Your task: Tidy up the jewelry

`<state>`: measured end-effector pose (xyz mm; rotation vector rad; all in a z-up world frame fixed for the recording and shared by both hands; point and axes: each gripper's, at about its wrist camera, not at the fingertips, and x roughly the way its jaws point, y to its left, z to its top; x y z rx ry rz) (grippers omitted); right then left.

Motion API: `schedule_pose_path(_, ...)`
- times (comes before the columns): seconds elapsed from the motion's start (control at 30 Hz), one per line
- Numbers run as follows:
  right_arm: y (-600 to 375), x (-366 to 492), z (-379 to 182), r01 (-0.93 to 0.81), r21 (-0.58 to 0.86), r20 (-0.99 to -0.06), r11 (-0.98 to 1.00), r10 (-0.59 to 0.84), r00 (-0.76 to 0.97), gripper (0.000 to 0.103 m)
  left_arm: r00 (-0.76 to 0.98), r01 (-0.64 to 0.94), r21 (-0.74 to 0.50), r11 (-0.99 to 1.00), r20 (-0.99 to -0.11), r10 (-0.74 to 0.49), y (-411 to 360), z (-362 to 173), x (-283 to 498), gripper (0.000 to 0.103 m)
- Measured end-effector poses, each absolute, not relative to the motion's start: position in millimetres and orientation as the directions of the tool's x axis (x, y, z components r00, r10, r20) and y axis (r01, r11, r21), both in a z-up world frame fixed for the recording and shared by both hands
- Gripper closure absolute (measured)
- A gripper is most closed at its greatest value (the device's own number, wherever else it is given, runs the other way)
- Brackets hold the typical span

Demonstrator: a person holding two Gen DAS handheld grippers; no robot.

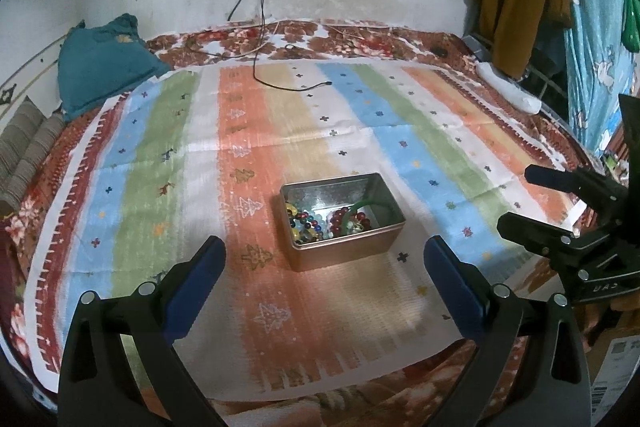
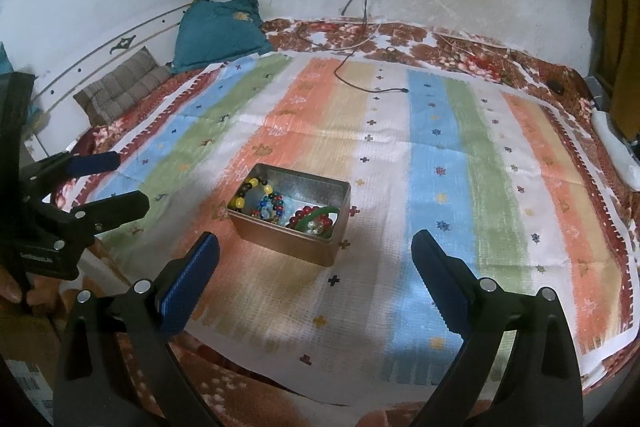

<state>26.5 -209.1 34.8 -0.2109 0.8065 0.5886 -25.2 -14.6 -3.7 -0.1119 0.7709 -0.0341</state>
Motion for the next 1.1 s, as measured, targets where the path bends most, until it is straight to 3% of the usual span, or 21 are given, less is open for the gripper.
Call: schedule_pose_path(1.1, -215.9, 26.8, 31.4, -0.553, 0.051, -0.741, 0.831, 0.403, 0.537, 0.005, 0.708, -0.021, -0.036, 0.999, -0.706, -0.010, -22.9, -8.5, -23.6, 0.006)
